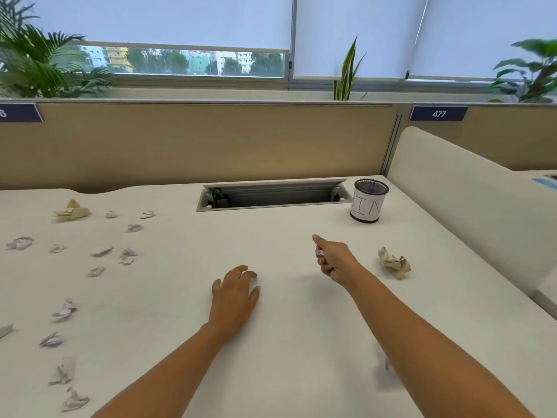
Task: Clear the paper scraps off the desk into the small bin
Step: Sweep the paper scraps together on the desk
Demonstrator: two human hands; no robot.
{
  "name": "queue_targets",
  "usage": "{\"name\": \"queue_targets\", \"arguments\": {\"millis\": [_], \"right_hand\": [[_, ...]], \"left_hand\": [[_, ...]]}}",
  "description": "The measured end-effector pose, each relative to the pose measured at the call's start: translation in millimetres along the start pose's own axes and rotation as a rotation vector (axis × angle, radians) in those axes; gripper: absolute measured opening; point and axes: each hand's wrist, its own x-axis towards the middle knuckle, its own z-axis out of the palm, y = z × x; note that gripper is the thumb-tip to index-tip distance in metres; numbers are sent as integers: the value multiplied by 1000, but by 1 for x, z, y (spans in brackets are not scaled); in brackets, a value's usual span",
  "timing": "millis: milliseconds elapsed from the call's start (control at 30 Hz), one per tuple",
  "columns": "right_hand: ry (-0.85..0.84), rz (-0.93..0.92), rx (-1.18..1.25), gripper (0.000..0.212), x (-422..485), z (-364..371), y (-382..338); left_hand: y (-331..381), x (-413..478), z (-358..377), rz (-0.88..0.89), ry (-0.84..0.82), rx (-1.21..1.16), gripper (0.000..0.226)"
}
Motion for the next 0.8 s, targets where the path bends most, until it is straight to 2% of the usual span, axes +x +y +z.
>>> {"name": "queue_targets", "arguments": {"millis": [133,267,400,500,600,700,800], "right_hand": [[142,-130,-134,33,36,-16,-39],[272,-288,-223,24,75,-36,-80],[444,-415,-378,35,112,-53,-110],[548,-474,-432,23,135,-65,-129],[638,-522,-598,26,156,-75,-138],[666,-531,-731,33,175,-80,-141],[656,-544,-885,33,188,-81,-145]], "left_hand": [[13,33,12,17,-32,4,37],[17,61,21,25,-15,49,38],[15,87,25,12,-1,70,38],[14,101,27,18,20,85,40],[14,103,30,42,52,102,61],[11,102,34,31,75,96,62],[12,101,35,22,94,77,76]]}}
